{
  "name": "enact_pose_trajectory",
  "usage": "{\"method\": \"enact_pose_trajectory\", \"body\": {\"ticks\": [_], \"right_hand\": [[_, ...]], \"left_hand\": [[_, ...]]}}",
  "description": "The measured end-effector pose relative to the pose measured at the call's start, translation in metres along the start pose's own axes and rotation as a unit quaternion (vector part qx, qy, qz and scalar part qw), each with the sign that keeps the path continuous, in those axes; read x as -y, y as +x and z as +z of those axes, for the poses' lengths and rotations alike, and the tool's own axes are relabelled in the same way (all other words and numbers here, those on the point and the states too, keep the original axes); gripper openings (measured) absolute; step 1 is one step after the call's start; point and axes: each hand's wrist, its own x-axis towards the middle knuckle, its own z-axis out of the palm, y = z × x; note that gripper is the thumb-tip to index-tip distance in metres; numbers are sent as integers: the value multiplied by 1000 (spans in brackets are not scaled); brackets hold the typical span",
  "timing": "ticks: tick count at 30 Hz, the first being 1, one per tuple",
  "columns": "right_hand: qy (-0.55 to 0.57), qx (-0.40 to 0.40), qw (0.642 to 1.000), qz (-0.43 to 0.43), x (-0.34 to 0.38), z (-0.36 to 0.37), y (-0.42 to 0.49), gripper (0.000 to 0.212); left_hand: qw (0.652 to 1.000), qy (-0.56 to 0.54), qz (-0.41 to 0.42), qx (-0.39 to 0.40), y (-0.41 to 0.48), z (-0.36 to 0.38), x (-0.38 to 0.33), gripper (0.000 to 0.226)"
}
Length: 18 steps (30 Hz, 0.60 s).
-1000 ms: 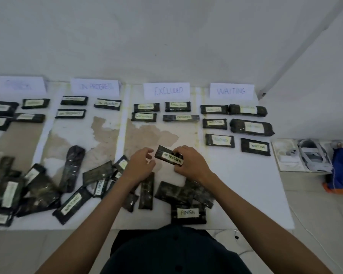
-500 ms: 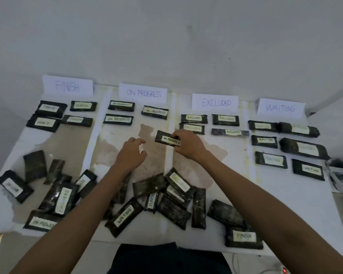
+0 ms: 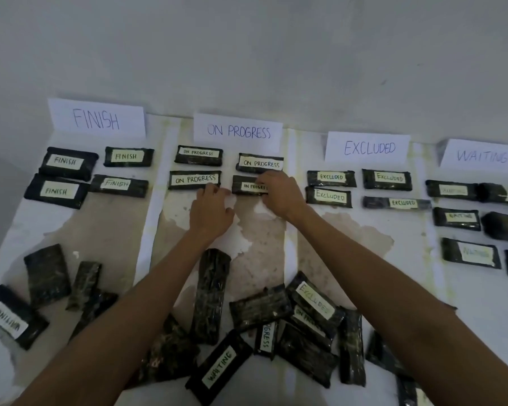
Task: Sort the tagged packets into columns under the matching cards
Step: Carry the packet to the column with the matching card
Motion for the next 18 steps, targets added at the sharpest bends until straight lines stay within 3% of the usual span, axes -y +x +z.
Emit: {"method": "enact_pose_trajectory", "body": {"ticks": [4,8,12,15,18], "right_hand": [[3,5,1000,-7,3,-4,0,42],[29,-2,1000,-2,15,-8,-19,48],[90,0,996,18,35,-4,-60,43],[120,31,992,16,53,1,-95,43],[155,50,986,30,63,3,-120,43]], "left_hand": [[999,-51,14,1,-1,-2,7,42],[995,-87,-44,-12,-37,-13,8,40],[988,3,-139,69,-114,-7,6,75],[977,63,-144,146,-165,7,4,101],[983,-53,-130,115,-172,5,3,79]]}}
